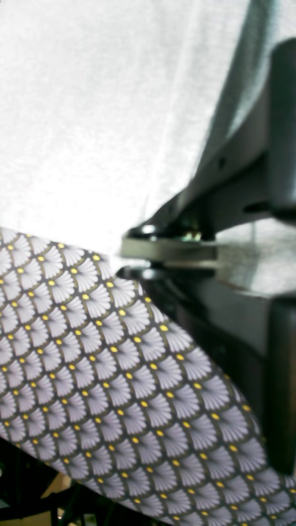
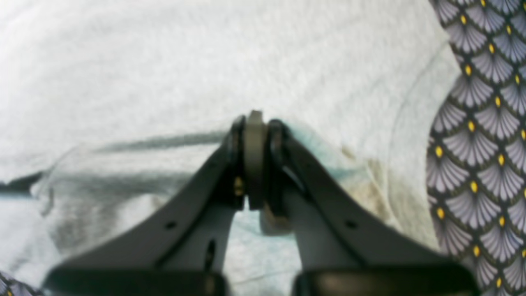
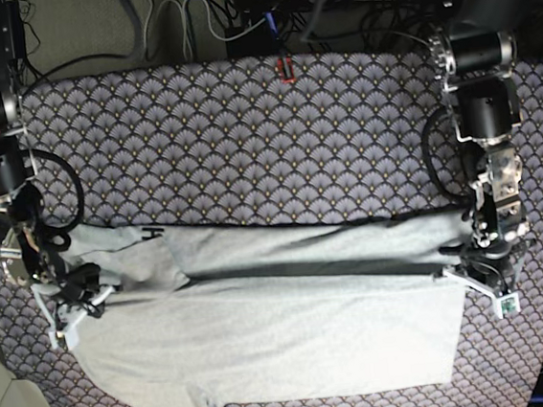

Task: Fold the T-shirt properly
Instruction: 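Lift the shoulders and fold them toward the hem with both grippers, then open both grippers and raise them off the folded shirt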

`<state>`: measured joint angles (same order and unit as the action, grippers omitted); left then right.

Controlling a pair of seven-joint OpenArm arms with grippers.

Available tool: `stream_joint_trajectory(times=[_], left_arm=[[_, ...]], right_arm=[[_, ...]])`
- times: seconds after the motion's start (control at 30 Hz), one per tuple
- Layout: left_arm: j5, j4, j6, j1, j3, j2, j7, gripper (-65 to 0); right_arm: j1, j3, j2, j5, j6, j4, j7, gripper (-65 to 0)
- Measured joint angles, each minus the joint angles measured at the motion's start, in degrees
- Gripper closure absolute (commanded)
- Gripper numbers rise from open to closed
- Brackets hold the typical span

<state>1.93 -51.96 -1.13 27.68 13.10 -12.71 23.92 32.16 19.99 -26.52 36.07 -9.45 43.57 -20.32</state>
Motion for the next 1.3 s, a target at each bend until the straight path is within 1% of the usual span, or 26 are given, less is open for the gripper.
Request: stream_joint_trajectory(times=[0.13,0.2,0.3,0.4,0.7,0.77,0.87,0.97,1.03,1.07,1.17,1.23,1.3], left_arm=[[0.0,0.0,0.0,0.3,0.0,0.1,-0.2,-0.4],[0.0,0.0,0.0,0.6,-0.1,0.3,-0.2,-0.4],[0.0,0.0,0.0,1.3,-1.7,0.0,-0.2,-0.4],[0.0,0.0,0.0,1.6,-3.1,0.0,-0.3,-0.4],[0.0,0.0,0.0,1.4,-3.1,-0.1,-0.2,-0.7],[0.0,0.0,0.0,1.4,-3.1,-0.2,-0.2,-4.7],[0.0,0.0,0.1,1.4,-3.2,-0.8,-0.2,-20.1],[0.0,0.0,0.3,1.4,-3.2,-1.5,-0.2,-35.1],[-0.2,0.0,0.5,1.4,-3.2,-1.6,-0.2,-43.5],[-0.2,-0.1,0.5,1.4,-3.2,-1.6,-0.2,-46.4],[-0.2,-1.4,0.5,1.4,-3.0,-1.4,0.2,-52.3],[-0.1,-4.1,0.4,0.6,-3.0,-1.4,0.2,-52.8],[0.0,-8.0,0.3,-1.6,-2.9,-1.6,1.3,-52.8]], right_arm=[[0.7,0.1,-0.1,0.0,0.0,-0.2,0.0,0.0],[1.3,0.1,-0.1,-3.0,0.0,-0.2,0.1,0.0],[1.9,0.0,0.5,-9.1,-0.3,-0.2,0.2,0.0],[2.1,0.0,2.0,-11.7,-0.4,-0.1,0.2,0.0],[2.1,0.0,1.6,-11.8,-0.4,-0.2,0.2,0.0],[2.1,-0.1,1.6,-11.8,-0.4,-0.2,0.2,-4.4],[2.1,-0.1,1.6,-11.9,-0.4,-0.2,0.2,-14.8],[2.1,-0.2,1.5,-11.9,-0.4,-0.2,0.2,-27.1],[2.1,-0.3,1.4,-11.9,-0.4,-0.2,0.2,-31.8],[2.1,-0.3,1.4,-11.9,-0.4,-0.2,0.2,-32.4],[2.0,-0.3,1.3,-11.8,-0.4,-0.2,0.2,-32.5],[1.7,-1.8,0.9,-11.7,-0.3,-0.1,-0.2,-32.5],[0.1,-5.4,0.2,-12.0,-0.4,1.0,-0.7,-32.5]])
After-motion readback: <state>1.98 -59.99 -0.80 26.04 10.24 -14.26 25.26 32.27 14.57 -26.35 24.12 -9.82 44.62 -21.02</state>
